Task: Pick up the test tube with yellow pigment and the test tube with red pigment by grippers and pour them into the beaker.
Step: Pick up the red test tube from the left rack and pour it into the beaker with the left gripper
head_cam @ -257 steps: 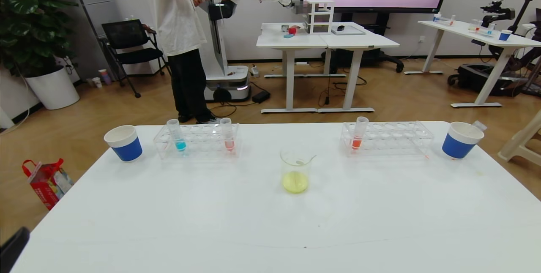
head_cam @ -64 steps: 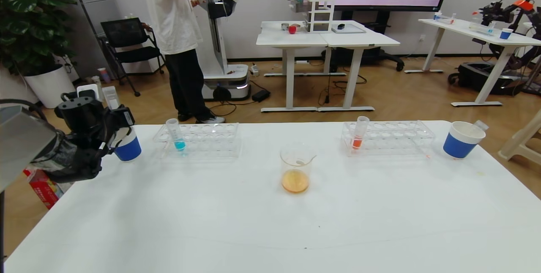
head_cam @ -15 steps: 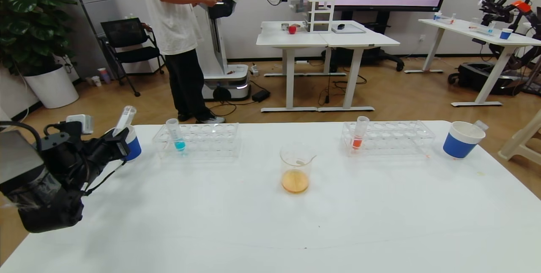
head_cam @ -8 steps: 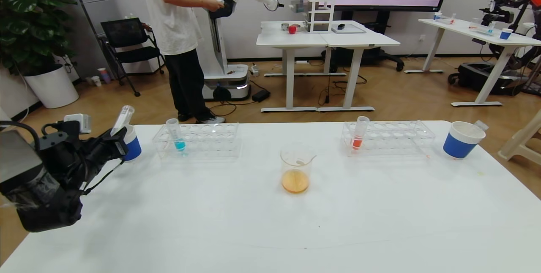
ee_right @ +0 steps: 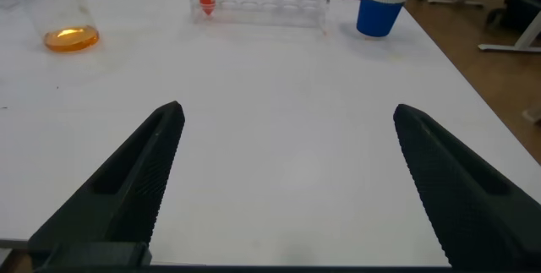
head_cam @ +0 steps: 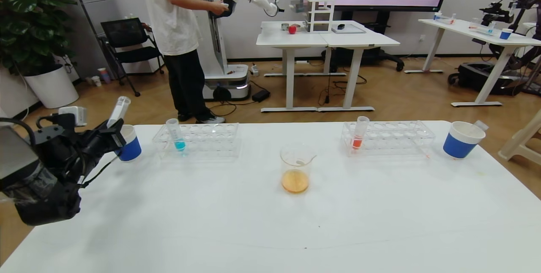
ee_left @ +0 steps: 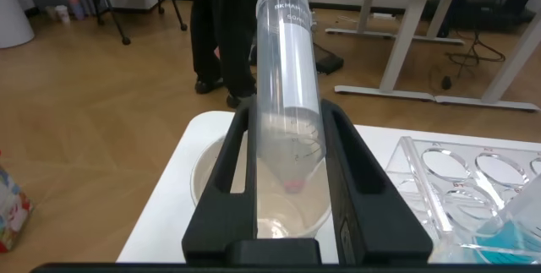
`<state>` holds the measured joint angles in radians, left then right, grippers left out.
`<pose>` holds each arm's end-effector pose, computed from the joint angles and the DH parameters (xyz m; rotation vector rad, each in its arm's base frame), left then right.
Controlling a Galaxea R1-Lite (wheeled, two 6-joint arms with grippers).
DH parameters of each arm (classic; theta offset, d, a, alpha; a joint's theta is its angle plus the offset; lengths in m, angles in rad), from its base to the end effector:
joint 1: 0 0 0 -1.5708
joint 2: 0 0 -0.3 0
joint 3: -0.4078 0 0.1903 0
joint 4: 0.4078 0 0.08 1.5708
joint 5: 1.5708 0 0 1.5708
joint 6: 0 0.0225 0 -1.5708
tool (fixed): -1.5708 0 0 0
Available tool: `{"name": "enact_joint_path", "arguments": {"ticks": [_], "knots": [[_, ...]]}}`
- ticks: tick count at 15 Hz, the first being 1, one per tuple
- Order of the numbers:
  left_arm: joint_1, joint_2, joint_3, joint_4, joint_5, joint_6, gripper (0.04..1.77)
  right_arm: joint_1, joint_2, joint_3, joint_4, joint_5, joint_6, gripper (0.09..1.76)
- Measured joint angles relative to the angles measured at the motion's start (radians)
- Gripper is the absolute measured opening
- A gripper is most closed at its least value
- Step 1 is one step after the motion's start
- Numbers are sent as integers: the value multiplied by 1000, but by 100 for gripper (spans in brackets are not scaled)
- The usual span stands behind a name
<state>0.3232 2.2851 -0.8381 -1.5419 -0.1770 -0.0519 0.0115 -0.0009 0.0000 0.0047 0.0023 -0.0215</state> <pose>0.3755 0.1216 0.0723 -0.0283 -0.0958 0.1437 -0.0229 -0.0002 0.0750 -0.0215 0.0037 0.0138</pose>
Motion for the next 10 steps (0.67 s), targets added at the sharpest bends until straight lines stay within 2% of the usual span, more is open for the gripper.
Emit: {"name": "enact_joint_path", "arguments": {"ticks": [10], "knots": [[-8, 66, -30, 0, 0, 7, 50, 0, 0, 0, 0, 0, 0, 173]]}}
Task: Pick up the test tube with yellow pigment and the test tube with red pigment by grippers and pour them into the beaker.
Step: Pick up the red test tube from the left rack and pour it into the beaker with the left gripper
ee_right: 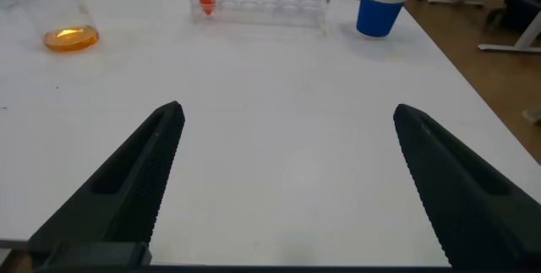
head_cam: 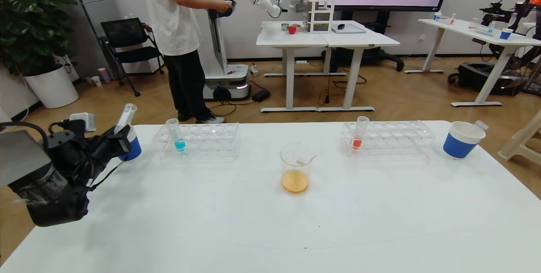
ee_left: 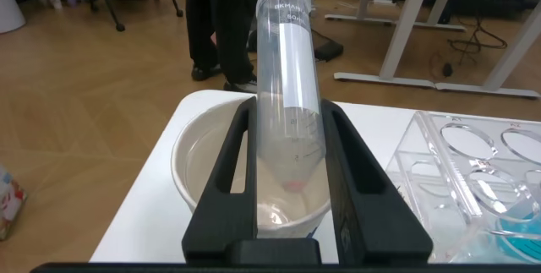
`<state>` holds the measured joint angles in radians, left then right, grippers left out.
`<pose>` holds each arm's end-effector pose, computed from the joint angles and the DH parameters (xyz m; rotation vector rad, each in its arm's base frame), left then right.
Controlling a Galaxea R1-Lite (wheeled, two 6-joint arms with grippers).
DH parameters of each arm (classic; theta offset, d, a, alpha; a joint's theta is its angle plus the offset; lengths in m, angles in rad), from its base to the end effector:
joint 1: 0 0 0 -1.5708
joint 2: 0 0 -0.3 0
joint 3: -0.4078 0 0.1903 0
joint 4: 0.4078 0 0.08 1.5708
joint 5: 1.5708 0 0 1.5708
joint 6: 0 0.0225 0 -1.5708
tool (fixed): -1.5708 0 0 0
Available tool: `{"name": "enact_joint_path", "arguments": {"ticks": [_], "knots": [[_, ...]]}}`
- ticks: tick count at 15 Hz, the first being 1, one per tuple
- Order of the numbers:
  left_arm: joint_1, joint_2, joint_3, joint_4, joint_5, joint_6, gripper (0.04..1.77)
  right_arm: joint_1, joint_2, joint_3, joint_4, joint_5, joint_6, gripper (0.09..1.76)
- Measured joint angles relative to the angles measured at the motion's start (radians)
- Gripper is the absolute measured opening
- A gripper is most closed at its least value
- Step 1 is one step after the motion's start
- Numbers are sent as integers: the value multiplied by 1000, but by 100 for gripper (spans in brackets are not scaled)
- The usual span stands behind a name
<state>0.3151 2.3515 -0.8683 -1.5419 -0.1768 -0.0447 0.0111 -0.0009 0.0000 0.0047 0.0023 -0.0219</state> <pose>0.3849 0.1213 0.0517 -0.0303 -0.0601 0.1370 -0.0229 -0.0002 0.0750 -0.0219 0.0037 0.0134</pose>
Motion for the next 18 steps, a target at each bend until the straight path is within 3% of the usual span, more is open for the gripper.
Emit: {"name": "enact_joint_path", "arguments": {"ticks": [16, 17, 18], "knots": [[9, 1, 4, 0, -1, 11, 50, 1, 0, 0, 0, 0, 0, 173], [9, 1, 3, 0, -1, 12, 55, 1, 0, 0, 0, 0, 0, 173], [9, 1, 3, 0, -1, 11, 75, 1, 0, 0, 0, 0, 0, 173]]}}
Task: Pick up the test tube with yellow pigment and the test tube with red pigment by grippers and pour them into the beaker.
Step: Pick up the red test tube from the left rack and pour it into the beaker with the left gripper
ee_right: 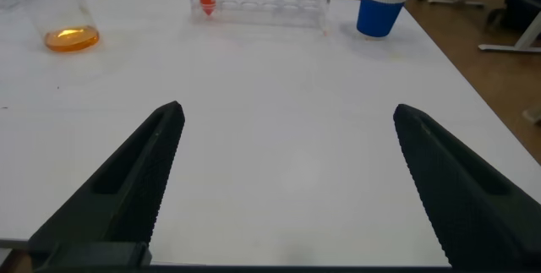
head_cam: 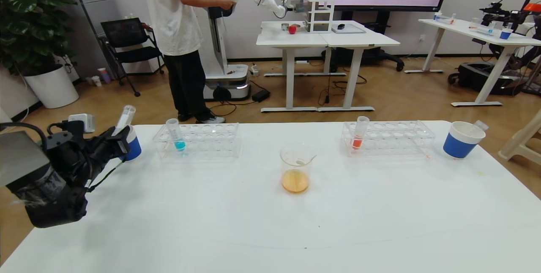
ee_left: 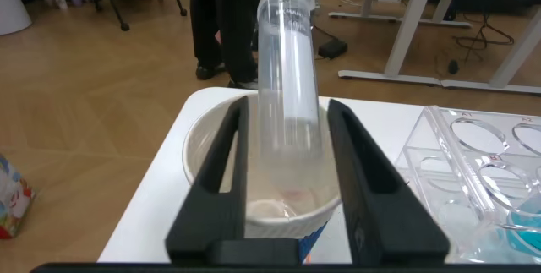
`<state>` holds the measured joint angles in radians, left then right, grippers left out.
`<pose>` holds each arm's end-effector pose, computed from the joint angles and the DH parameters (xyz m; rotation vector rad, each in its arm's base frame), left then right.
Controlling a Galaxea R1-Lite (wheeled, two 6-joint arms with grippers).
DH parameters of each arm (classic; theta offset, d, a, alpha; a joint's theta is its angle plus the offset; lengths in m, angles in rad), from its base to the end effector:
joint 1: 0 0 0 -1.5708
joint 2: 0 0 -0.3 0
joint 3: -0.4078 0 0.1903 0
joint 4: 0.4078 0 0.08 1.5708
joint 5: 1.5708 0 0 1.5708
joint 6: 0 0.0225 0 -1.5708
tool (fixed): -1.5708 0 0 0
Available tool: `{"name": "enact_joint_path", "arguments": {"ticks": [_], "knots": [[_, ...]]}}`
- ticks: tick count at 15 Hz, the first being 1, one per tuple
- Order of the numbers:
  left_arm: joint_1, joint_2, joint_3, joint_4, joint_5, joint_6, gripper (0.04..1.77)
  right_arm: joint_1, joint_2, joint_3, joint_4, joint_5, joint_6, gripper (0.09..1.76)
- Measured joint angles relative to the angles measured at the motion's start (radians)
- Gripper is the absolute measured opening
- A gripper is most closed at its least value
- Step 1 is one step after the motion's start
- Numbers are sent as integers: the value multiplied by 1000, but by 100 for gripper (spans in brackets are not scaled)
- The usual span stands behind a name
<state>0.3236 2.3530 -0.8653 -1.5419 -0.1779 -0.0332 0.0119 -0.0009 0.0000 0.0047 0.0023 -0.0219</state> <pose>0.3835 0.1244 0.0505 -0.0197 -0.0550 0.1448 -0.0229 -0.0002 0.0750 -0.0219 0.0036 0.0142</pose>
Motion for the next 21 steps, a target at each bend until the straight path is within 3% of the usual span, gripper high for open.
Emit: {"name": "enact_joint_path", "arguments": {"ticks": [2, 3, 4, 11, 15, 21], "knots": [[0, 0, 3, 0, 0, 0, 147, 0, 0, 0, 0, 0, 0, 173], [0, 0, 5, 0, 0, 0, 168, 0, 0, 0, 0, 0, 0, 173], [0, 0, 6, -1, -1, -1, 175, 0, 0, 0, 0, 0, 0, 173], [1, -6, 3, -9, -1, -2, 175, 0, 0, 0, 0, 0, 0, 173], [0, -83, -4, 4, -1, -11, 175, 0, 0, 0, 0, 0, 0, 173], [-49, -347, -23, 215, 1, -10, 175, 0, 0, 0, 0, 0, 0, 173]]}}
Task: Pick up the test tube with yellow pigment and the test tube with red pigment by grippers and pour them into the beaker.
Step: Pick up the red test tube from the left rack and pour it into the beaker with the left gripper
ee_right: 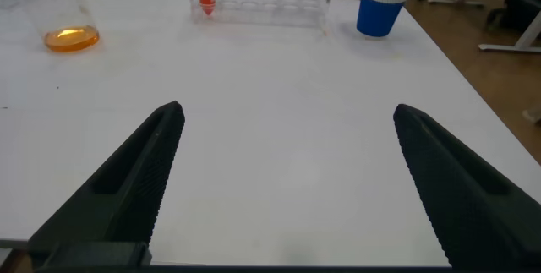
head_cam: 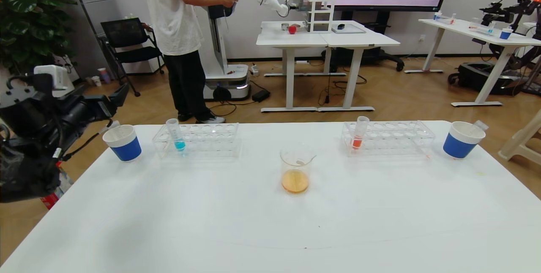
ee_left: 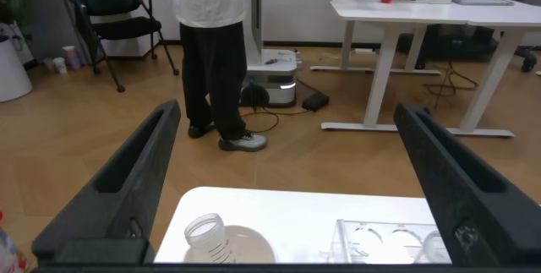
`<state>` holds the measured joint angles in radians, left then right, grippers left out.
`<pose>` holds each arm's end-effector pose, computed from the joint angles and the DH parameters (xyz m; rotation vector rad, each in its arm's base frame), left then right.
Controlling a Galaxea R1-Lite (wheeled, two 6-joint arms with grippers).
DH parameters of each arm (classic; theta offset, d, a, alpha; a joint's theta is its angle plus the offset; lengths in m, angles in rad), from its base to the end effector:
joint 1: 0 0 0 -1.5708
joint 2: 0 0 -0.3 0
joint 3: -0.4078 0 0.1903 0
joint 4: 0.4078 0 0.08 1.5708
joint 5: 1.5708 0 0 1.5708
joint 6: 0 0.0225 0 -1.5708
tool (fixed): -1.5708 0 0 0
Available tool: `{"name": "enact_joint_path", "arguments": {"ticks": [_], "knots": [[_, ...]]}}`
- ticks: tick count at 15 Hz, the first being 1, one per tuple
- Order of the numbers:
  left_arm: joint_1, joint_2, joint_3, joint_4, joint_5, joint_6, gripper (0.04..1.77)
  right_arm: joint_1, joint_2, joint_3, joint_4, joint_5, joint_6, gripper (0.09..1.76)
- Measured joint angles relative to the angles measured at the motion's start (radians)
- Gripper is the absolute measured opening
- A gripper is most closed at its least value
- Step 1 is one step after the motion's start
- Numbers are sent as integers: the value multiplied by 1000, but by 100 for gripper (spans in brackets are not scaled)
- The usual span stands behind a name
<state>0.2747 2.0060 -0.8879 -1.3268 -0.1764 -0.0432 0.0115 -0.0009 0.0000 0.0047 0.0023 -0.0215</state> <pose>0.3579 0.0968 0.1691 0.0037 -0.2055 0.0935 -0.0229 -0.0002 0.0750 -0.0215 0.0037 0.0138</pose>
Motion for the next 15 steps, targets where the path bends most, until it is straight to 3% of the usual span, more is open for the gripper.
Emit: {"name": "enact_joint_path", "arguments": {"ticks": [7, 15], "knots": [[-77, -274, 47, 233, 11, -3, 175, 0, 0, 0, 0, 0, 0, 173], [-113, -760, 118, 644, -4, -1, 175, 0, 0, 0, 0, 0, 0, 173]]}}
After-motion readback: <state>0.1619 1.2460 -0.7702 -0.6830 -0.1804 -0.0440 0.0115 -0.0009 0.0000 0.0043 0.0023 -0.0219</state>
